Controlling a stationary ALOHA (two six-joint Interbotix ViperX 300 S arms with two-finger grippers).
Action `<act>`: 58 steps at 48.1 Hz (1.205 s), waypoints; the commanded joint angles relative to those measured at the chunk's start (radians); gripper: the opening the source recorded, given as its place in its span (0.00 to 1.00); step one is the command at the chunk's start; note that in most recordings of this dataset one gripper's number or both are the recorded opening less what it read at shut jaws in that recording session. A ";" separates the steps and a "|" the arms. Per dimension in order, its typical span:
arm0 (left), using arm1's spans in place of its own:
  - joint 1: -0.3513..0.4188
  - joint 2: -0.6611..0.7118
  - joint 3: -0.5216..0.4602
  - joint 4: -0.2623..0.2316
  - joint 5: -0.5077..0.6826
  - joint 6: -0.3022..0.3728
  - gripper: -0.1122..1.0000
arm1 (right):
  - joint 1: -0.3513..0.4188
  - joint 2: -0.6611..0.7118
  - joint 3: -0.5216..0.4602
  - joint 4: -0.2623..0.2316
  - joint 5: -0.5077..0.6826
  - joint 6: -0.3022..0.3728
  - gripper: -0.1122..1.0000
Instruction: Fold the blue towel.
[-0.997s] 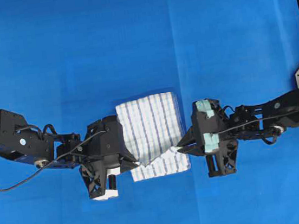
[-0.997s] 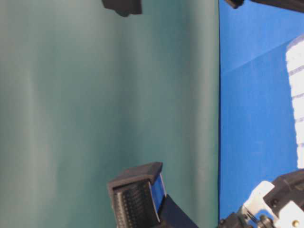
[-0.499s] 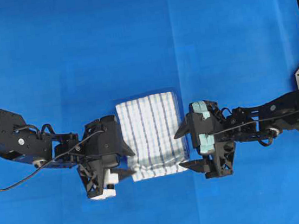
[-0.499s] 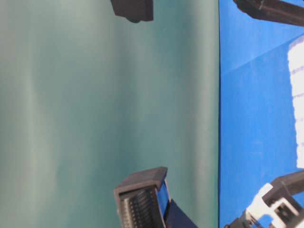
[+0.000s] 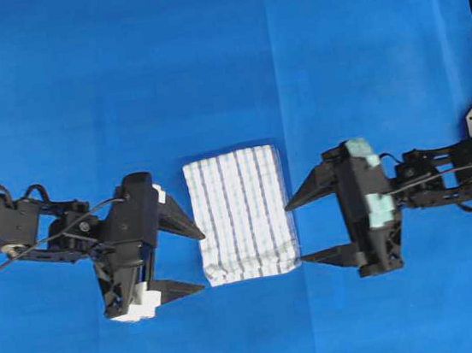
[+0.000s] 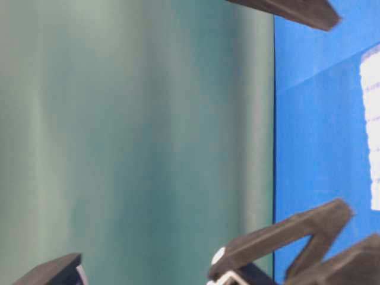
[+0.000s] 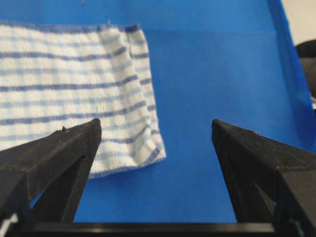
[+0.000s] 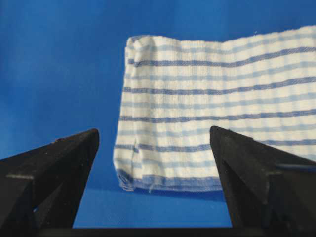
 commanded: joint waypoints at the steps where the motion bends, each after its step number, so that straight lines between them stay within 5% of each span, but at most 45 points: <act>1: 0.015 -0.043 0.002 0.002 -0.003 0.005 0.89 | -0.014 -0.057 0.012 -0.025 -0.008 -0.003 0.84; 18: 0.026 -0.173 0.095 0.005 -0.046 0.011 0.88 | -0.040 -0.284 0.117 -0.058 -0.015 -0.040 0.84; 38: 0.028 -0.393 0.284 0.005 -0.195 0.124 0.88 | -0.066 -0.611 0.224 -0.058 0.087 -0.129 0.84; 49: 0.029 -0.578 0.403 0.005 -0.210 0.130 0.88 | -0.199 -0.795 0.324 -0.063 0.167 -0.170 0.83; 58: 0.032 -0.767 0.505 0.003 -0.202 0.242 0.88 | -0.333 -0.885 0.399 -0.071 0.212 -0.179 0.83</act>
